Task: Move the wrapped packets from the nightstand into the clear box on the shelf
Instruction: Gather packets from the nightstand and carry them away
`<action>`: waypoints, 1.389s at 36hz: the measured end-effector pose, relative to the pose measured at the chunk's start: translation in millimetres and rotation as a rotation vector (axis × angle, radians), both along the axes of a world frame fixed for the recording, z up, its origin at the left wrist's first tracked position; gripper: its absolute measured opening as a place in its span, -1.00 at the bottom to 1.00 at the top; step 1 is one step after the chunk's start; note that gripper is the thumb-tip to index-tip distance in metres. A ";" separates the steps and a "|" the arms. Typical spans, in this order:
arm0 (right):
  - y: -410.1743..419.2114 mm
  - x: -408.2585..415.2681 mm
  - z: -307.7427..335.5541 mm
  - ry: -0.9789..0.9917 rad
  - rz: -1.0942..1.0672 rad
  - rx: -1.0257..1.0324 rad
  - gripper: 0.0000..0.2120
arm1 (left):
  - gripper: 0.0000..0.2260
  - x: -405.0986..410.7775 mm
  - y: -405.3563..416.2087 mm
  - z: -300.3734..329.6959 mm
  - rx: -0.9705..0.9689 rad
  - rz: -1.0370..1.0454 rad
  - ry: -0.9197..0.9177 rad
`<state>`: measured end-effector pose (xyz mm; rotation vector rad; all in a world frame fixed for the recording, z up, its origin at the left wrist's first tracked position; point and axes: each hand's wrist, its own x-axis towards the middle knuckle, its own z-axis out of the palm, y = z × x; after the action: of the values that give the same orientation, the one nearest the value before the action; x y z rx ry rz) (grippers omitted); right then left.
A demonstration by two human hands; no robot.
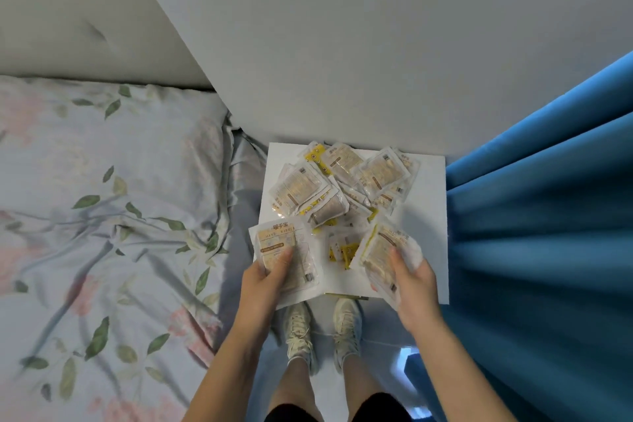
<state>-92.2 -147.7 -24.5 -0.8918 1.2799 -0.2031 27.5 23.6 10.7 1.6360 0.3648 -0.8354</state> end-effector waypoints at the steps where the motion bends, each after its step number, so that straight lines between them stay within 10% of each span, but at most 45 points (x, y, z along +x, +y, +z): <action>1: -1.2 -0.1 11.0 -0.023 0.029 -0.015 -0.79 | -0.86 -2.4 0.2 9.8 0.003 0.010 -0.012; 22: 135.5 -15.3 229.6 -0.393 0.960 -0.394 -0.74 | -0.89 -141.3 194.1 209.4 -0.052 0.555 -0.275; 30: 322.8 -107.1 274.7 -0.667 1.281 -0.318 -0.44 | -0.89 -334.6 353.8 248.9 0.065 0.948 -0.352; 34: 417.6 -187.4 294.2 -0.766 1.554 -0.221 -0.84 | -0.90 -458.6 417.8 270.1 0.124 1.207 -0.382; 40: 532.6 -303.3 317.8 -0.818 1.870 -0.018 -0.80 | -0.90 -624.1 477.2 292.2 0.270 1.541 -0.401; 50: 678.3 -441.1 329.9 -0.712 2.277 -0.040 0.06 | -0.92 -786.8 525.0 300.8 0.244 1.960 -0.388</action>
<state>-533.4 530.6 305.3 -1.5619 -0.8259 1.1449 -759.3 548.6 311.5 0.8620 1.4181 1.0013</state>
